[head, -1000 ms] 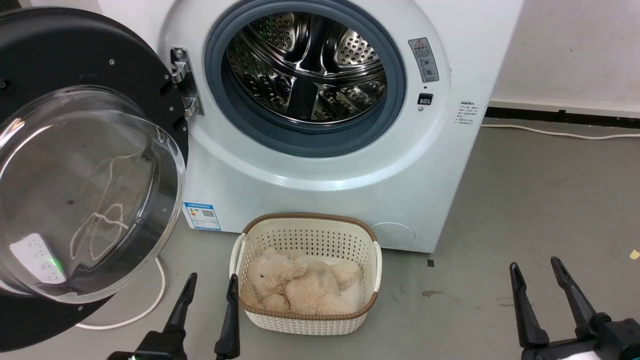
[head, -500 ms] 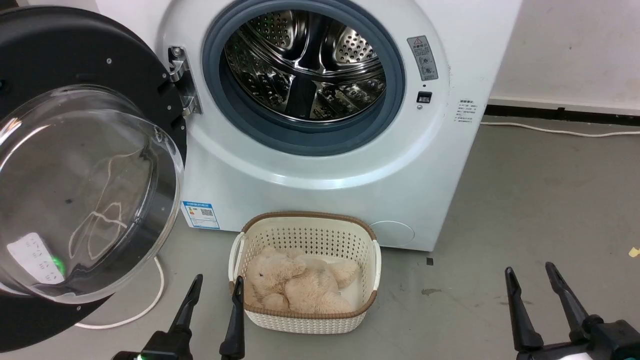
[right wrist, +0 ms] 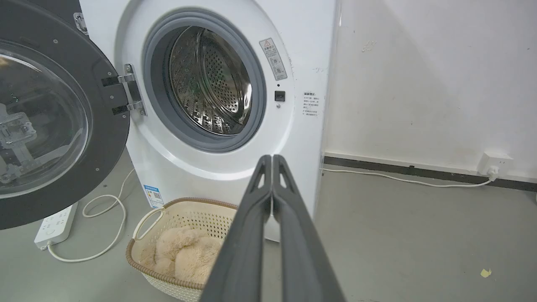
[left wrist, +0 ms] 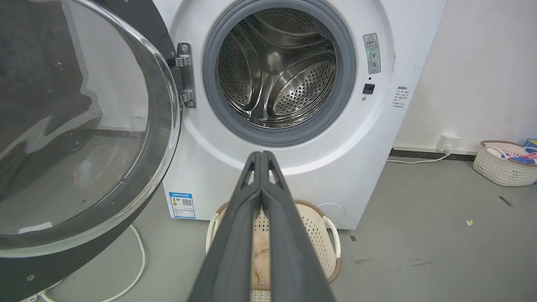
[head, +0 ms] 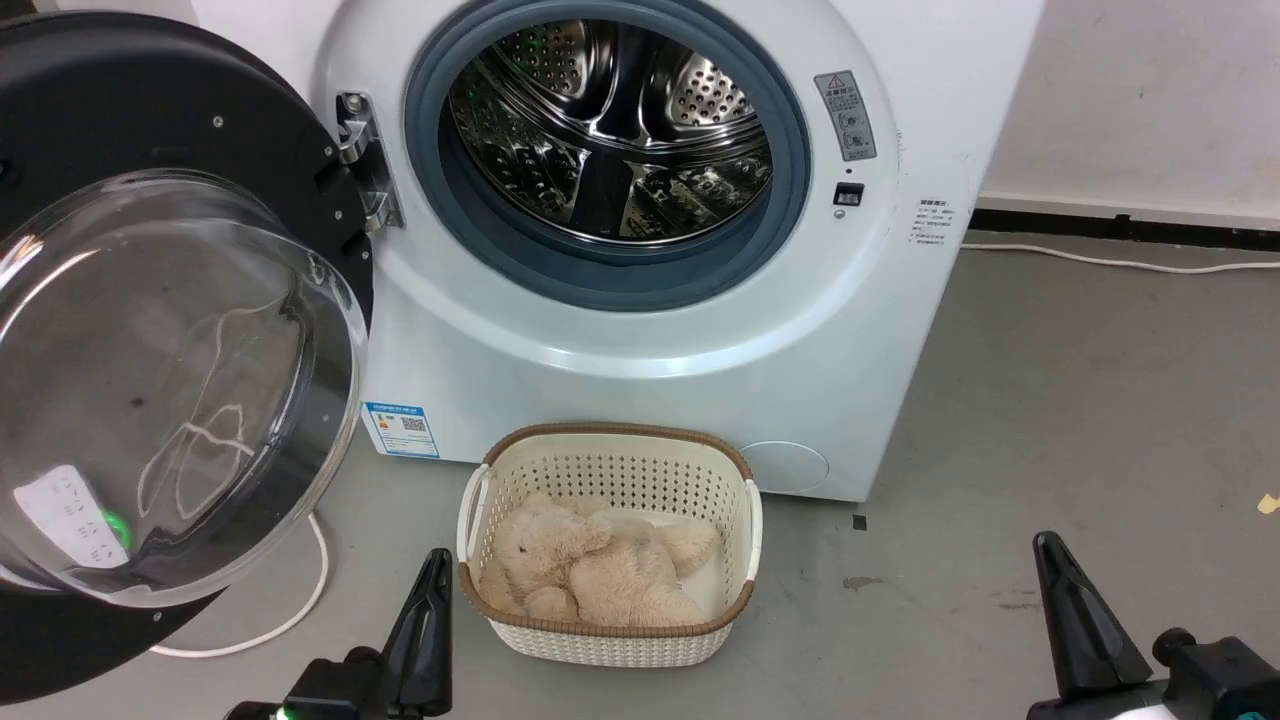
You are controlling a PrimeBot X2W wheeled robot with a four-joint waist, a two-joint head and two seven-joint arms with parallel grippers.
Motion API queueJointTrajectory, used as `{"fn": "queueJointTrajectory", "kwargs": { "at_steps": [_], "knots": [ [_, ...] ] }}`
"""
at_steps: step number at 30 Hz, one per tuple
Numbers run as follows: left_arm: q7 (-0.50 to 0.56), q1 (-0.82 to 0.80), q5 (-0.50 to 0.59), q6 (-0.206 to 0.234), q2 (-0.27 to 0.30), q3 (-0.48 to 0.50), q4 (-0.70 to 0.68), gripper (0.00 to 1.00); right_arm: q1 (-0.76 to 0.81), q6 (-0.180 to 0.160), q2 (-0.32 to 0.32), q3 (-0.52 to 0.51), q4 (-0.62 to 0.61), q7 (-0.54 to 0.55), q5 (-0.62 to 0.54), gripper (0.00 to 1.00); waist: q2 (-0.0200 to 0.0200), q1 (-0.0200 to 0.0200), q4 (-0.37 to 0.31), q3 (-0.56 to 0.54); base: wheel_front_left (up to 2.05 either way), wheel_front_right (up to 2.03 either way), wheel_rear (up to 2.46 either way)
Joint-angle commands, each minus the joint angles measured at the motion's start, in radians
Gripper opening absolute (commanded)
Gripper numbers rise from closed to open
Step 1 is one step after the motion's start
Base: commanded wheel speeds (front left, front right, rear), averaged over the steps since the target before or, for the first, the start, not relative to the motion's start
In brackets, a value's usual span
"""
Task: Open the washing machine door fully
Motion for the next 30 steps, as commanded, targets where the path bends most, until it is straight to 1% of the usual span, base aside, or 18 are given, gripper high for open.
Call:
{"fn": "queueJointTrajectory", "kwargs": {
  "at_steps": [1,30],
  "knots": [
    [0.006,-0.006,0.008,-0.005,-0.001,0.005,0.0,0.0,-0.007,0.0,0.0,0.002,0.0,0.006,-0.005,0.0,0.0,0.0,-0.001,0.0,0.0,0.0,0.0],
    [0.063,-0.03,0.049,-0.022,-0.016,0.048,-0.001,0.0,-0.032,0.0,0.002,0.015,0.001,0.063,-0.023,0.0,0.0,0.0,-0.009,0.004,0.0,0.0,0.0]
  ]
}}
